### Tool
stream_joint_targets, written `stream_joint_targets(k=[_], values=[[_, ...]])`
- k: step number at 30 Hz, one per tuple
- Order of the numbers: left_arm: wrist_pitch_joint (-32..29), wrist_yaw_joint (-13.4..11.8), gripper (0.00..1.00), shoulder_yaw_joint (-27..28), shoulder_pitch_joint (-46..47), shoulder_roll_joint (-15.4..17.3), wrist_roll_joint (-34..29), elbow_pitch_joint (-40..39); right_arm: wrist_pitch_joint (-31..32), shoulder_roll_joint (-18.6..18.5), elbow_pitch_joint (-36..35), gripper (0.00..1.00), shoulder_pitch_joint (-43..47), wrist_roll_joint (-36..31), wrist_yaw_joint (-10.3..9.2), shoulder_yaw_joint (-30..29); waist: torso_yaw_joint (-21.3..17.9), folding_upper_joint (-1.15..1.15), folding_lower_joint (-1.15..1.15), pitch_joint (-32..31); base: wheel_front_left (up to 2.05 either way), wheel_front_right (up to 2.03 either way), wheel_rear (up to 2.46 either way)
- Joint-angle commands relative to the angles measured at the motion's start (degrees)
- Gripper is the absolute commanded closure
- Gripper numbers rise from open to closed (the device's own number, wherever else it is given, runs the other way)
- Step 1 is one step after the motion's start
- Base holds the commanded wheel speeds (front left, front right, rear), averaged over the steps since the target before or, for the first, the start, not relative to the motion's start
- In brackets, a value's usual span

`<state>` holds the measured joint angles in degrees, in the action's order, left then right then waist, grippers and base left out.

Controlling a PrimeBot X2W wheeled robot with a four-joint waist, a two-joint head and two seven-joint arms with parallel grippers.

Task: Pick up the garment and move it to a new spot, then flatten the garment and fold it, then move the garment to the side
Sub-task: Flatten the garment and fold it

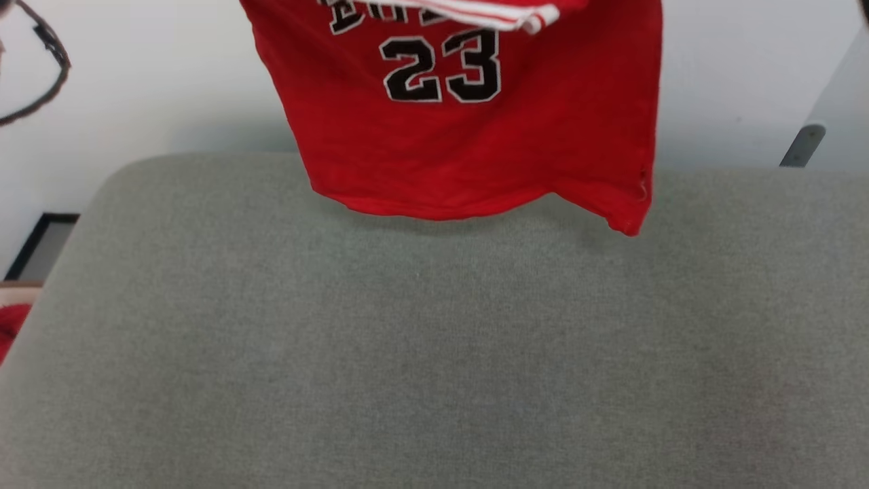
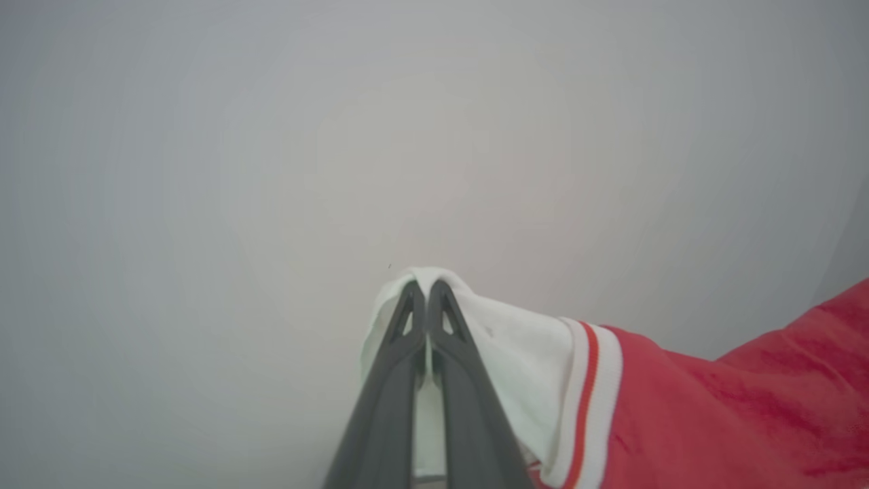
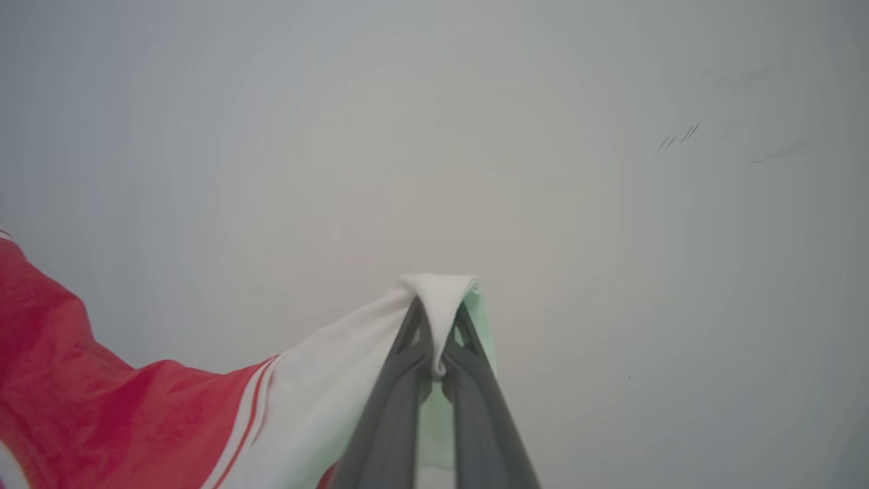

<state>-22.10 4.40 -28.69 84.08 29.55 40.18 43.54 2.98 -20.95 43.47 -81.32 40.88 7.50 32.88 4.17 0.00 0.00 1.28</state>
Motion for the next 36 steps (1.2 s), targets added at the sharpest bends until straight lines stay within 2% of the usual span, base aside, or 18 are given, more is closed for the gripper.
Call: stream_joint_targets(k=[1, 7, 11, 14, 16, 18, 23, 26, 31, 36], values=[[0.95, 0.36, 1.0, -0.01, 1.27, -0.08, -0.24, 0.37, -0.28, -0.14, 0.94, 1.0, -1.54, 0.25, -0.02, 0.18, 0.15, 0.0, 0.0, 3.18, 0.0, 0.0, 0.0], [5.12, 0.73, 1.0, 0.71, 4.73, -0.89, -0.37, 1.6, -3.54, -0.55, 5.35, 1.0, -6.7, -2.65, -0.02, -0.5, 0.23, 0.0, 0.0, 11.9, 0.0, 0.0, 0.0], [10.42, 0.1, 1.0, 1.61, 8.27, -1.82, -1.12, 2.87, -9.82, -0.04, 8.87, 1.0, -11.23, -7.84, -0.02, -0.63, 0.29, 0.0, 0.0, 18.67, 0.0, 0.0, 0.0], [16.55, -0.53, 1.0, 3.45, 12.31, -3.22, -0.81, 3.53, -16.39, -0.44, 11.42, 1.0, -15.96, -14.89, -0.02, -1.92, 0.78, 0.0, 0.0, 23.74, 0.0, 0.0, 0.0], [21.39, -0.57, 1.0, 4.9, 15.0, -4.3, -0.41, 3.82, -17.88, -0.96, 11.91, 1.0, -18.68, -20.26, -0.02, -4.27, 1.46, 0.0, 0.0, 26.88, 0.0, 0.0, 0.0], [25.83, 0.0, 1.0, 6.78, 16.99, -5.88, 1.3, 4.39, -18.14, -1.6, 7.8, 1.0, -20.81, -26.85, -0.02, -7.71, 2.3, 0.0, 0.0, 29.84, 0.0, 0.0, 0.0], [33.09, 2.27, 1.0, 8.79, 18.65, -8.52, 4.41, 5.69, -18.07, -1.78, -2.56, 1.0, -16.09, -41.59, -0.02, -15.59, 4.42, 0.0, 0.0, 36.02, 0.0, 0.0, 0.0], [35.46, 2.93, 1.0, 8.37, 17.0, -9.15, 5.51, 6.23, -18.1, -1.3, -5.45, 1.0, -13.14, -47.03, -0.03, -18.77, 5.16, 0.0, 0.0, 38.45, 0.0, 0.0, 0.0], [36.61, 3.11, 1.0, 6.3, 12.13, -10.26, 9.18, 6.22, -18.11, -0.45, -4.67, 1.0, -8.09, -50.35, -0.03, -21.96, 6.21, 0.0, 0.0, 41.19, 0.0, 0.0, 0.0], [36.81, 3.1, 1.0, 3.54, 8.1, -10.26, 11.58, 7.0, -18.11, 0.23, -2.81, 1.0, -5.34, -48.84, -0.03, -22.29, 6.63, 0.0, 0.0, 41.33, 0.0, 0.0, 0.0]])
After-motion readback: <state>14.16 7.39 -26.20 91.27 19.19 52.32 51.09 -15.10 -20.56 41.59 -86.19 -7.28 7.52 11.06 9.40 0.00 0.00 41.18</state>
